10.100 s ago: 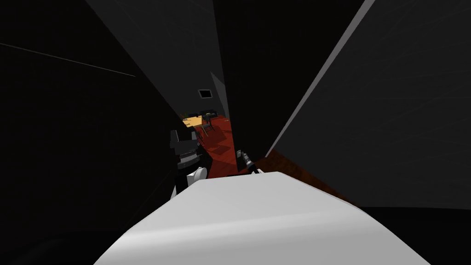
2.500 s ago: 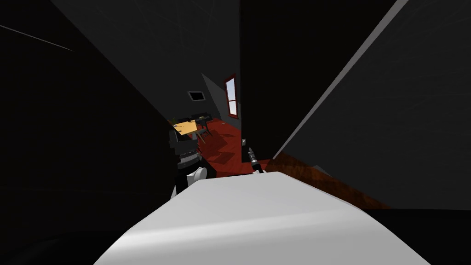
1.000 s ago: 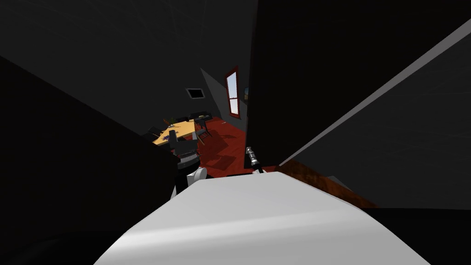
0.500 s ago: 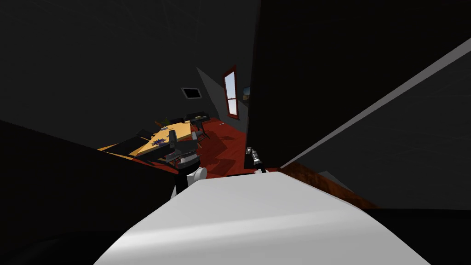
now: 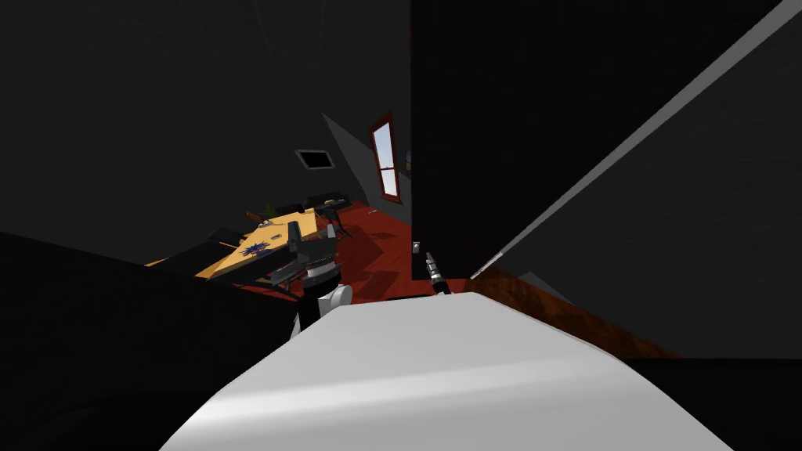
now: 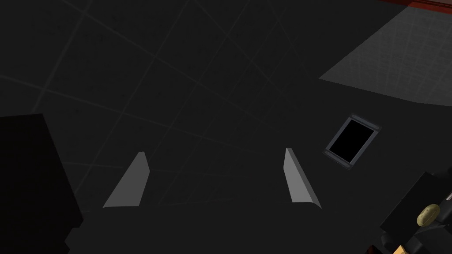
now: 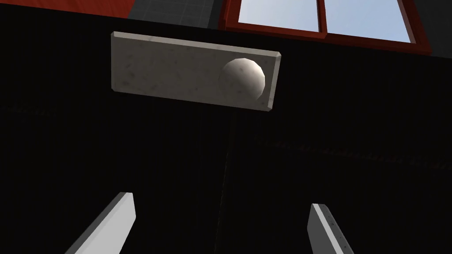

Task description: Push the door open

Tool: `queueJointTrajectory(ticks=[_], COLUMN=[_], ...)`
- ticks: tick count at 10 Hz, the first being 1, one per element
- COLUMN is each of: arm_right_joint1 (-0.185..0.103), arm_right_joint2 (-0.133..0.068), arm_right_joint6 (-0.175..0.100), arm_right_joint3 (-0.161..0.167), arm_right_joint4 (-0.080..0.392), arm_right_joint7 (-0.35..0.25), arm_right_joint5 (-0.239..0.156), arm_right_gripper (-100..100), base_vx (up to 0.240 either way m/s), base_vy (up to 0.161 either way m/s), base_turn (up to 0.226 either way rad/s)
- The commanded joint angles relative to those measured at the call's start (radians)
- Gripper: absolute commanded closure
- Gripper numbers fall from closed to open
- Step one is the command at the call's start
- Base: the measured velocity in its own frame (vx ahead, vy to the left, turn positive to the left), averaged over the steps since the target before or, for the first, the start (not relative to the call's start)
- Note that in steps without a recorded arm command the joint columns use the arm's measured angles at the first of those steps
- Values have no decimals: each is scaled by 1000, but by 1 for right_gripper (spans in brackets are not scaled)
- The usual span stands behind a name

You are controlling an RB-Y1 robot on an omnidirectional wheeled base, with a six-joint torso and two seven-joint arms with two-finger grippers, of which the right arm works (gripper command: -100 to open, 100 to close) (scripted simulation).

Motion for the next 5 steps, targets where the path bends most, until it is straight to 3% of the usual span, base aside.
queueJointTrajectory(ticks=[1, 5], arm_right_joint1=[23, 68], arm_right_joint2=[8, 43], arm_right_joint6=[-2, -18], arm_right_joint3=[42, 140], arm_right_joint4=[-20, -51], arm_right_joint7=[29, 83], arm_right_joint5=[-19, -66], arm_right_gripper=[-100, -100], base_vx=[-80, -69], base_vy=[-16, -7], base_turn=[-191, -149])
